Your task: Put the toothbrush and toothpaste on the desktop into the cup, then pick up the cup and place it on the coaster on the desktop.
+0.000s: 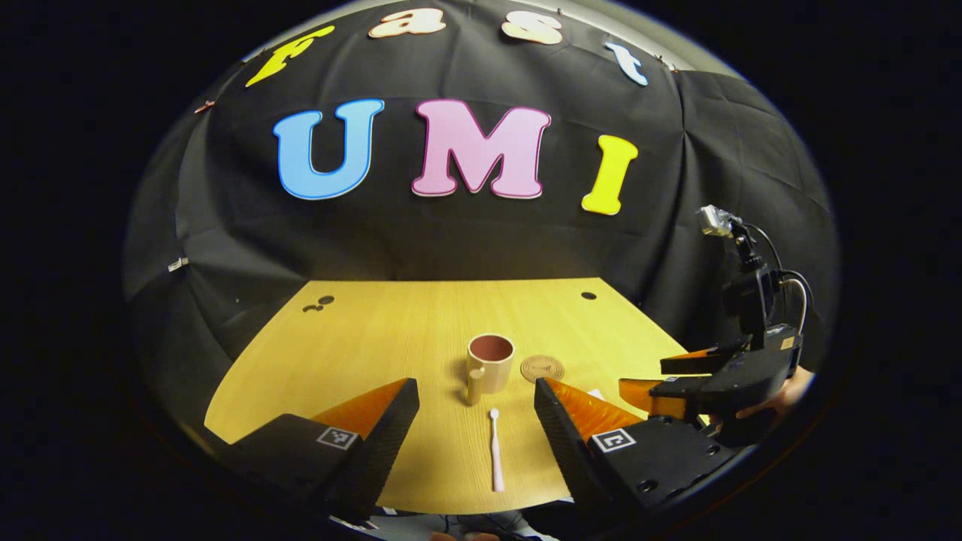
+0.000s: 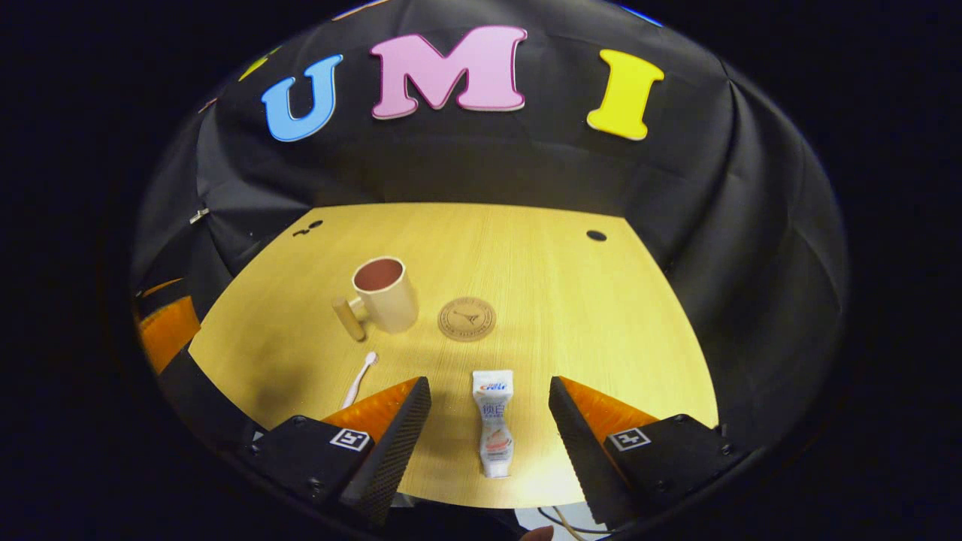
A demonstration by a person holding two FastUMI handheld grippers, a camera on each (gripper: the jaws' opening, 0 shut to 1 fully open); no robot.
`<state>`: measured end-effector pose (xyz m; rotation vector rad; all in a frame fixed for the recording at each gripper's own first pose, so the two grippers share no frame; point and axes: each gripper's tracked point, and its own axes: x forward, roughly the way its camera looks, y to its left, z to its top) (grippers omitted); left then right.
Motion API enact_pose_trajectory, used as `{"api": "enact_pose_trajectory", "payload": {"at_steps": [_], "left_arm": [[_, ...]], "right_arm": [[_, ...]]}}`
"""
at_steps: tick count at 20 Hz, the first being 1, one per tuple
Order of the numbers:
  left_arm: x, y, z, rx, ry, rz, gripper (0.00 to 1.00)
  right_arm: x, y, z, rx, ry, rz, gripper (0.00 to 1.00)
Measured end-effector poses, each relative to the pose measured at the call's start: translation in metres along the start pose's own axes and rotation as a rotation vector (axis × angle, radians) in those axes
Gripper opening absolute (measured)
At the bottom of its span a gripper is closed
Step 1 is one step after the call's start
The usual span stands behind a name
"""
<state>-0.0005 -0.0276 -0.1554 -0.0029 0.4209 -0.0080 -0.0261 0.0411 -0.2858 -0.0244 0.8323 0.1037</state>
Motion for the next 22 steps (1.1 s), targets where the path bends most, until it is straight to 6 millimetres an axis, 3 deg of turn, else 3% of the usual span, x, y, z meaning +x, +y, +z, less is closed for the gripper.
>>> {"api": "enact_pose_trajectory", "payload": {"at_steps": [8, 12, 16, 20, 21, 22], "left_arm": [[0.018, -0.003, -0.047, -0.003, 0.146, 0.044, 0.97], [0.035, -0.001, -0.065, 0.003, 0.216, 0.068, 0.97], [0.046, -0.003, -0.073, -0.012, 0.259, 0.073, 0.97], [0.055, -0.007, -0.078, -0.01, 0.287, 0.071, 0.97], [0.057, -0.008, -0.079, -0.011, 0.294, 0.072, 0.97], [0.06, -0.009, -0.081, -0.012, 0.302, 0.072, 0.97]], "right_arm": [[0.061, -0.006, -0.061, -0.034, 0.241, 0.006, 0.98], [0.087, -0.009, -0.081, -0.02, 0.336, 0.009, 0.94], [0.101, -0.007, -0.089, -0.016, 0.387, 0.025, 0.82], [0.102, -0.011, -0.087, 0.01, 0.417, 0.007, 0.73], [0.104, -0.01, -0.09, 0.008, 0.43, 0.007, 0.58], [0.106, -0.009, -0.092, 0.002, 0.433, 0.008, 0.67]]}}
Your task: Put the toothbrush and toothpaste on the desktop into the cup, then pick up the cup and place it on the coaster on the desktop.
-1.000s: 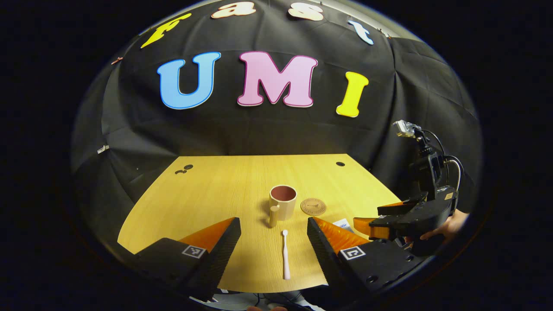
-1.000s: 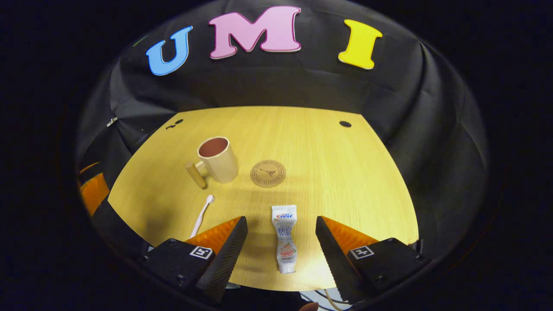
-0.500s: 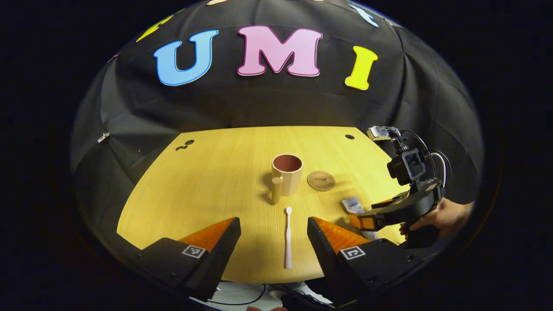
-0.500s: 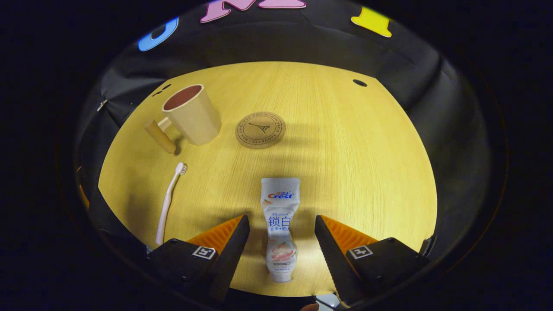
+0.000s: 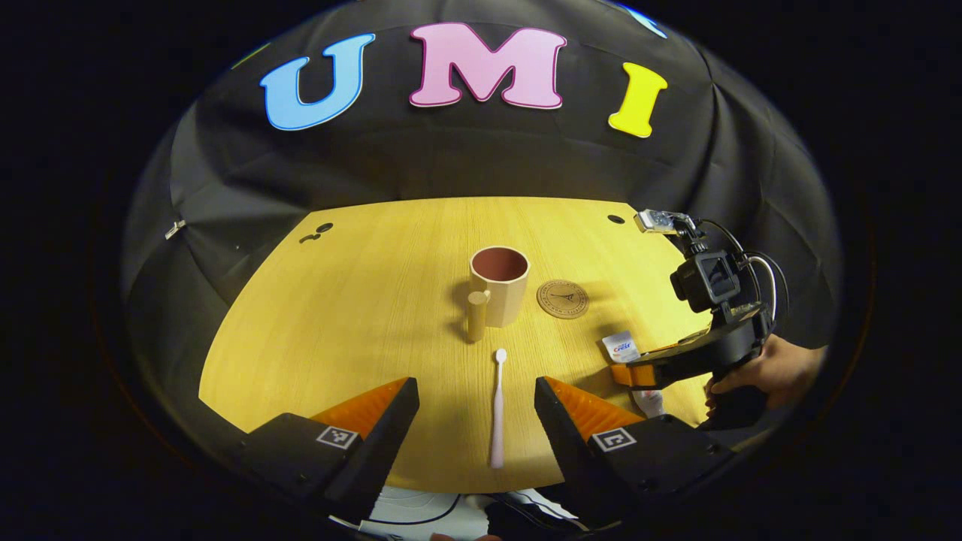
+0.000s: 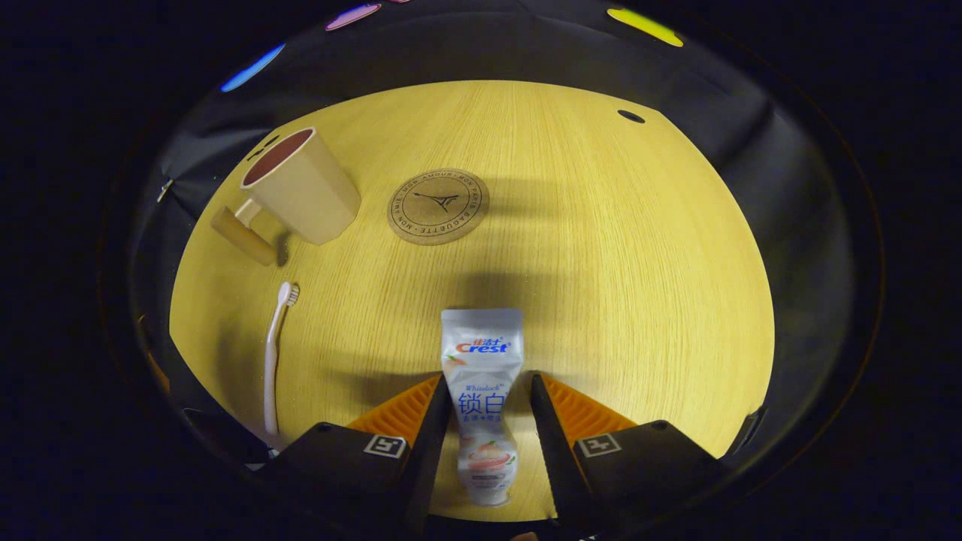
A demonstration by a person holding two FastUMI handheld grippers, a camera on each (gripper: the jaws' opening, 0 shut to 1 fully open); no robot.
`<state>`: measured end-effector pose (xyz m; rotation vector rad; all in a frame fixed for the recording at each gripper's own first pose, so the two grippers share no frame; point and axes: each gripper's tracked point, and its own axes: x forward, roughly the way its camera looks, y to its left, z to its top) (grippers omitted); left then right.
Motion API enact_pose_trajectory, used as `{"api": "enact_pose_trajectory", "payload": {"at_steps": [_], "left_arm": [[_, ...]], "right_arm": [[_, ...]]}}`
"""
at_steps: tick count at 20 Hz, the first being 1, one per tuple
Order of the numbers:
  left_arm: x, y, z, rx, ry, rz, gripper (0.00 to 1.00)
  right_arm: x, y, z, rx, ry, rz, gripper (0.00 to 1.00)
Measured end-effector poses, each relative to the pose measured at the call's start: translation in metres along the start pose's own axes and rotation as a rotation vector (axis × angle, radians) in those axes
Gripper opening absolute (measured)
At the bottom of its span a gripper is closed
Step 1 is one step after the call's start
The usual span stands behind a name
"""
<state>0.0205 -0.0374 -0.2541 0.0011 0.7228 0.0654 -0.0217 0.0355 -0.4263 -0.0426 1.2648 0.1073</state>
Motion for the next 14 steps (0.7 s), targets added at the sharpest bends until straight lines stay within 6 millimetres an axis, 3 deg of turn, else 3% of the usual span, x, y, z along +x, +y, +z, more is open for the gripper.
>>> {"api": "enact_pose_trajectory", "payload": {"at_steps": [2, 3, 4, 5, 8, 14], "left_arm": [[0.006, -0.003, -0.002, 0.0, 0.016, -0.002, 0.97], [0.009, -0.005, -0.003, 0.0, 0.023, -0.005, 0.97], [0.013, -0.007, -0.004, 0.0, 0.032, -0.011, 0.97], [0.016, -0.009, -0.006, -0.001, 0.042, -0.017, 0.97], [0.027, -0.015, -0.01, -0.008, 0.076, -0.036, 0.97], [0.058, -0.02, -0.02, 0.015, 0.137, -0.046, 0.96]], "right_arm": [[0.0, 0.001, -0.001, -0.03, -0.008, 0.012, 0.61], [-0.005, 0.001, -0.001, -0.031, -0.009, 0.013, 0.4], [-0.004, 0.001, -0.002, -0.042, -0.013, 0.015, 0.46], [-0.005, 0.001, -0.002, -0.06, -0.021, 0.026, 0.34], [-0.005, 0.006, 0.001, -0.075, -0.054, 0.091, 0.24], [-0.031, 0.003, 0.017, 0.011, -0.169, 0.22, 0.23]]}}
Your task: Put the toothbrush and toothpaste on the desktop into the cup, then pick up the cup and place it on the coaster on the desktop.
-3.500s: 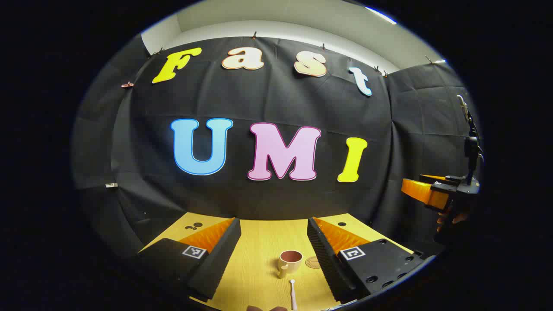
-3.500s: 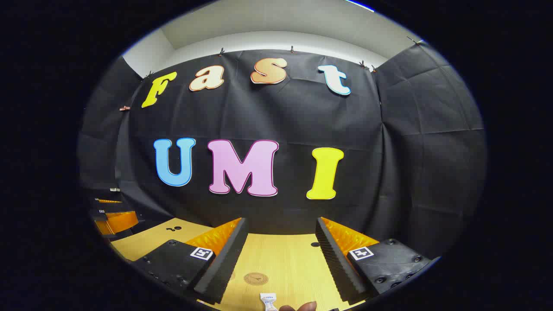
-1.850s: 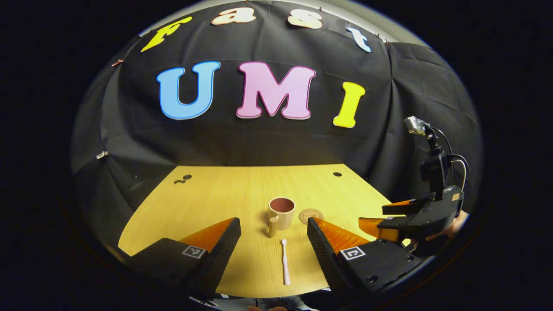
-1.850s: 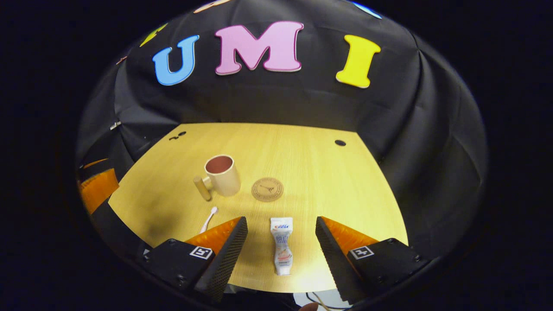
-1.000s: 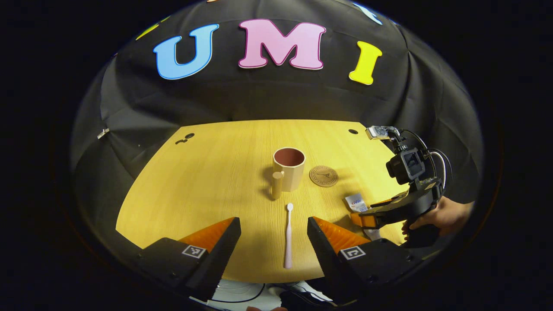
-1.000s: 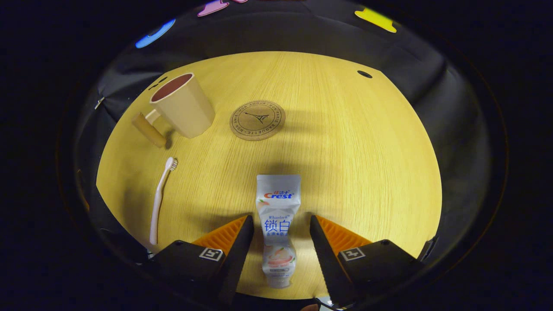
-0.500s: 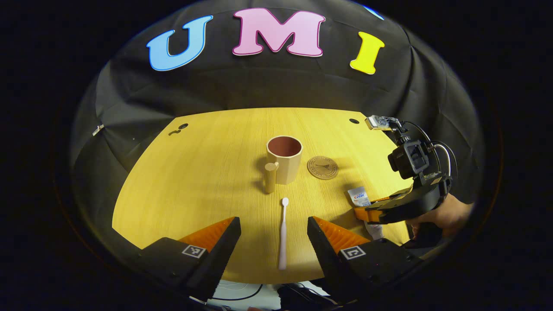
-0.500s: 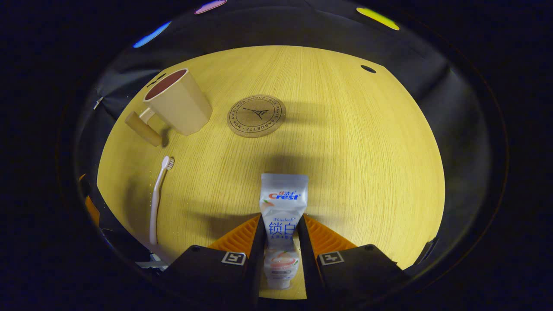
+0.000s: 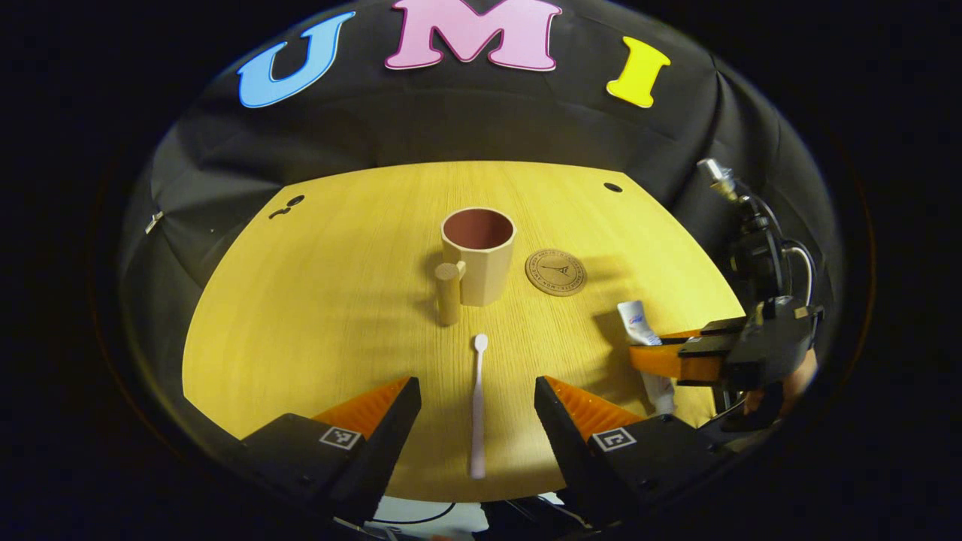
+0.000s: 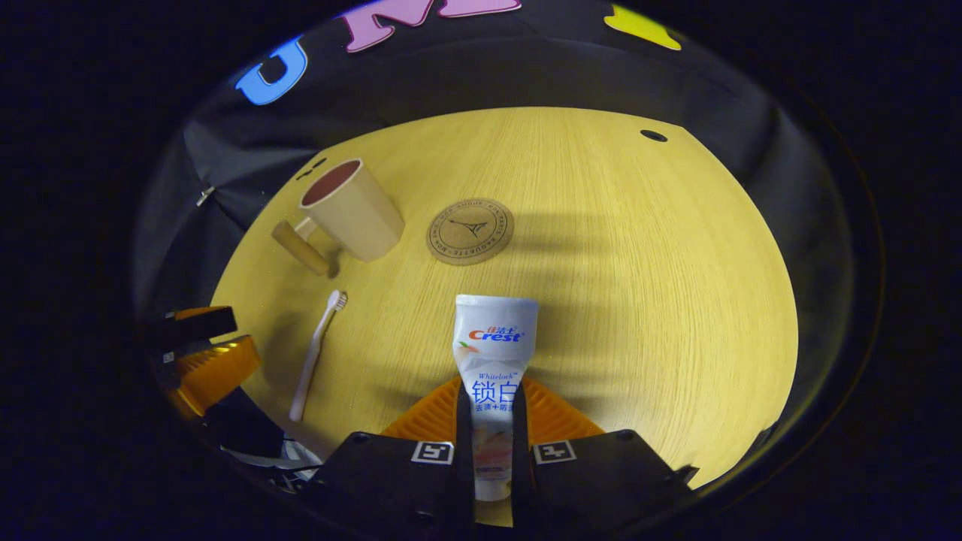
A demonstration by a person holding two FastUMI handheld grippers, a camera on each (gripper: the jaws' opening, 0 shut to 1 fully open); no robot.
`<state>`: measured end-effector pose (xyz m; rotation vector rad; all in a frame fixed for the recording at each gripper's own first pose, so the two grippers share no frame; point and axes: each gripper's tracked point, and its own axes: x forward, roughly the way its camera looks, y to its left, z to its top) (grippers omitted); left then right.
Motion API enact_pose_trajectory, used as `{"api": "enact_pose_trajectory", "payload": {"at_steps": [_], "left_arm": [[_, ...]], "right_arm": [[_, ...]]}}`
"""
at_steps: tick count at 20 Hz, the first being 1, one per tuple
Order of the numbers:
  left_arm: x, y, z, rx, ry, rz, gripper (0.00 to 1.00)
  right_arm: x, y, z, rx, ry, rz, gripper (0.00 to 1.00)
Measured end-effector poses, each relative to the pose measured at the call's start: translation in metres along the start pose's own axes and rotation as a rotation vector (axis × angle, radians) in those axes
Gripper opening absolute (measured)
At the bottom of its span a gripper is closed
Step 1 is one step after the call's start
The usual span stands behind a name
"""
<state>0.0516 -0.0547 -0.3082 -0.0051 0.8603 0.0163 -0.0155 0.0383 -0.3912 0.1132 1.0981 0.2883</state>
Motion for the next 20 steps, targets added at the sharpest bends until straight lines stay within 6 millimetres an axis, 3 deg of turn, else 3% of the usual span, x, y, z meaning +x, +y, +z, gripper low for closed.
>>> {"api": "enact_pose_trajectory", "payload": {"at_steps": [5, 9, 17, 20], "left_arm": [[0.028, 0.001, -0.006, 0.025, 0.05, 0.006, 0.94], [0.049, 0.0, -0.015, 0.045, 0.085, 0.004, 0.92], [0.077, 0.001, -0.035, 0.092, 0.17, 0.025, 0.84], [0.08, -0.003, -0.036, 0.085, 0.177, 0.003, 0.75]], "right_arm": [[-0.036, 0.012, 0.035, 0.043, -0.13, 0.094, 0.23], [-0.054, 0.01, 0.057, 0.077, -0.187, 0.115, 0.23], [-0.069, -0.017, 0.071, 0.111, -0.234, 0.088, 0.23], [-0.071, -0.021, 0.072, 0.125, -0.239, 0.085, 0.23]]}}
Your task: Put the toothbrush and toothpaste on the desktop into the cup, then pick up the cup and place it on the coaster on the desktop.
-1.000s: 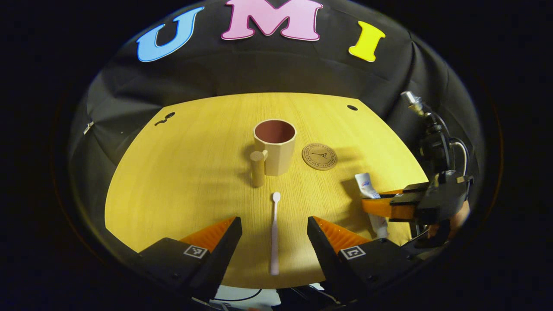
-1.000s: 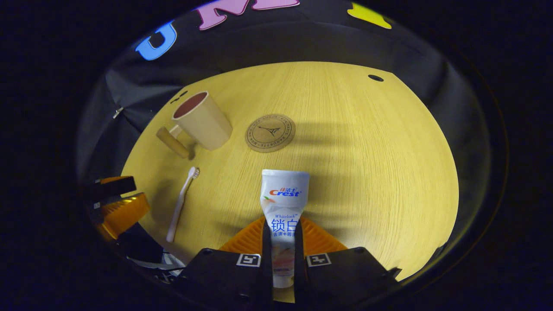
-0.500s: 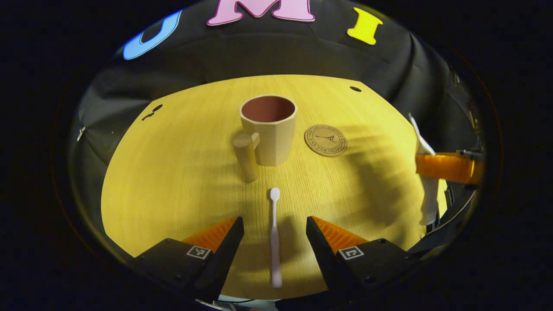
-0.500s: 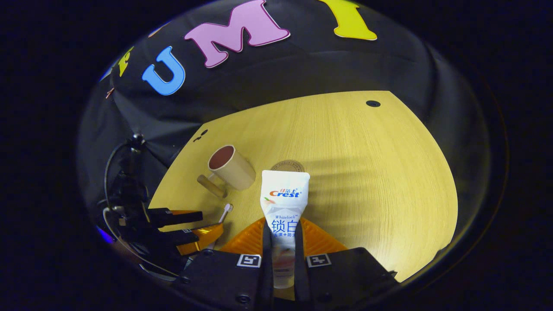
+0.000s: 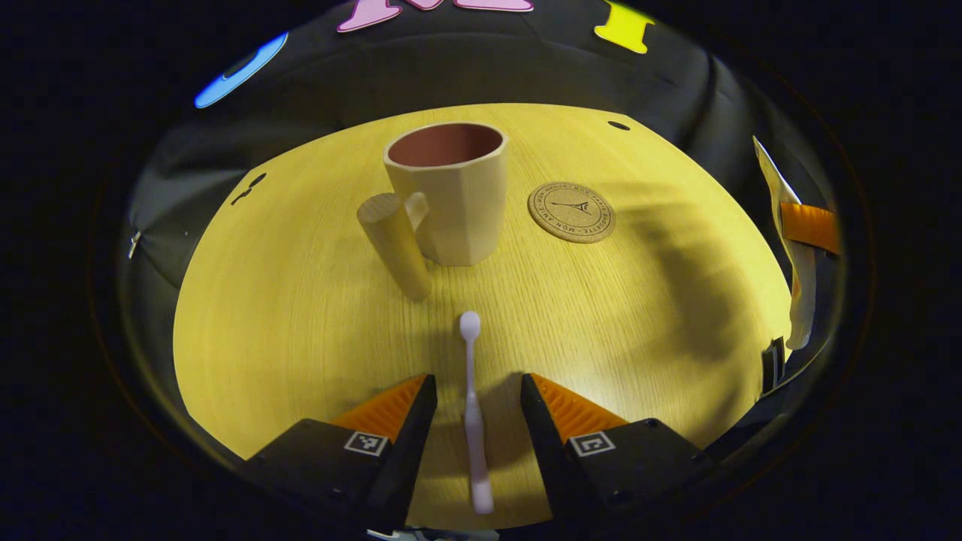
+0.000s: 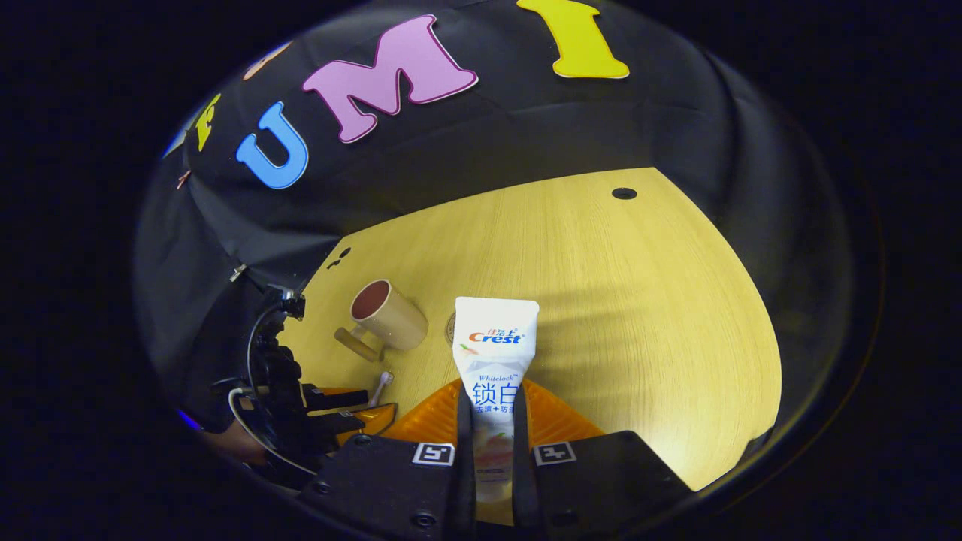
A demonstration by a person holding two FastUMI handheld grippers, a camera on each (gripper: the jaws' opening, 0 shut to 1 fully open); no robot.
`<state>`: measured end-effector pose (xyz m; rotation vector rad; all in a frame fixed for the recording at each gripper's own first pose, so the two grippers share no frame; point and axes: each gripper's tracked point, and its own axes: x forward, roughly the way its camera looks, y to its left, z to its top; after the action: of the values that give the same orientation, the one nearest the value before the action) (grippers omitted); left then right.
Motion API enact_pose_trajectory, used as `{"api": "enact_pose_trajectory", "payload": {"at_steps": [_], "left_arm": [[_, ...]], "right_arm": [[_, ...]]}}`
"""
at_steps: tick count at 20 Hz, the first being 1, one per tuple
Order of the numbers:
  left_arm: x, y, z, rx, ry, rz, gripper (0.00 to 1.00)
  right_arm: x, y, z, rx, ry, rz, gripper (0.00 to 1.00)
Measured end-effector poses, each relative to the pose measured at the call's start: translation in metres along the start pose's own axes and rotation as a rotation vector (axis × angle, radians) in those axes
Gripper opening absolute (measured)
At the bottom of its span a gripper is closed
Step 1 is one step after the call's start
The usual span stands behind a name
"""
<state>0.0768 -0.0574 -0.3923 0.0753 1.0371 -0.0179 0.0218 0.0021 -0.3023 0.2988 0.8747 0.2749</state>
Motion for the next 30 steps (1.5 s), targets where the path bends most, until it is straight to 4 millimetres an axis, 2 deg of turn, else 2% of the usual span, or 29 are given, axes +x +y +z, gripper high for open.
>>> {"api": "enact_pose_trajectory", "payload": {"at_steps": [4, 5, 7, 8, 9, 13, 15, 17, 23, 30], "left_arm": [[0.002, 0.003, 0.002, -0.048, -0.008, 0.016, 0.71], [0.003, 0.004, 0.006, -0.062, -0.033, 0.029, 0.63], [0.003, 0.004, 0.005, -0.041, -0.074, 0.012, 0.2], [0.004, 0.004, 0.004, -0.037, -0.078, -0.007, 0.19], [0.002, 0.005, 0.004, -0.04, -0.08, -0.029, 0.11], [0.003, 0.007, 0.008, -0.087, -0.074, -0.098, 0.06], [0.0, 0.006, 0.008, -0.074, -0.087, -0.132, 0.06], [-0.009, -0.003, 0.003, -0.108, -0.077, -0.197, 0.06], [-0.073, 0.012, 0.025, -0.164, -0.216, -0.226, 0.06], [-0.12, 0.023, 0.037, -0.208, -0.323, -0.206, 0.06]], "right_arm": [[-0.001, -0.001, 0.004, 0.013, -0.012, 0.002, 0.23], [-0.002, 0.0, 0.006, 0.019, -0.017, 0.005, 0.23], [-0.004, 0.002, 0.01, 0.024, -0.03, 0.009, 0.23], [-0.005, 0.001, 0.011, 0.021, -0.035, 0.008, 0.23], [-0.006, 0.001, 0.012, 0.019, -0.04, 0.007, 0.23], [-0.009, 0.001, 0.014, 0.018, -0.052, 0.001, 0.23], [-0.013, 0.009, 0.018, 0.012, -0.075, 0.014, 0.23], [-0.013, 0.018, 0.025, 0.008, -0.096, 0.034, 0.23], [-0.008, 0.082, 0.069, -0.043, -0.181, 0.179, 0.23], [0.008, 0.138, 0.106, -0.087, -0.227, 0.314, 0.23]]}}
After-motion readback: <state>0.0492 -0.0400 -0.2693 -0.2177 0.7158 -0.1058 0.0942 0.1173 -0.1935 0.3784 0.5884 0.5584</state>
